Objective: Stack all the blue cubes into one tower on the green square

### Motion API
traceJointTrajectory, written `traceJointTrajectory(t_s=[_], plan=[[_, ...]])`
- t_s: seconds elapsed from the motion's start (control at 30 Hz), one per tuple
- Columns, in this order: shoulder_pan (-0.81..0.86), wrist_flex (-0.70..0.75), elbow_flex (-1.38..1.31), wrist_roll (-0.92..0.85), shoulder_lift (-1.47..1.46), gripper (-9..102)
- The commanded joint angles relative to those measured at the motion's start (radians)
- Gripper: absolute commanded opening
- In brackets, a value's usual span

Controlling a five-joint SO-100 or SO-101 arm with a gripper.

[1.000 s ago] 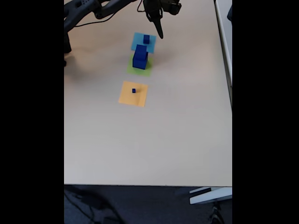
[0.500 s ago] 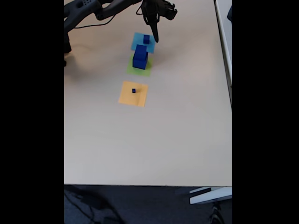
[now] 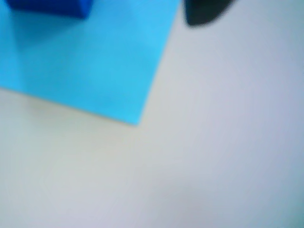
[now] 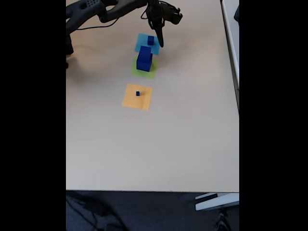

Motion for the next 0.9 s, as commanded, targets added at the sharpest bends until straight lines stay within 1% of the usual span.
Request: traceJointTrajectory(t_s=[0.0,0.07,0.23,0.6,0.73,0.87], plan=[[0.003,-0.097,0.173,0.000,0.170,50],[0.005,-0.129,0.247,-0.006,0.216,50],[0.011,-0.155,0.328,-0.015,0.270,49],[0.021,-0.166,0.440,-0.025,0.368,49],[0.025,-0.218,0.552,-0.021,0.430,49],[0.028,-0.219,0.578,-0.026,0.453,49]])
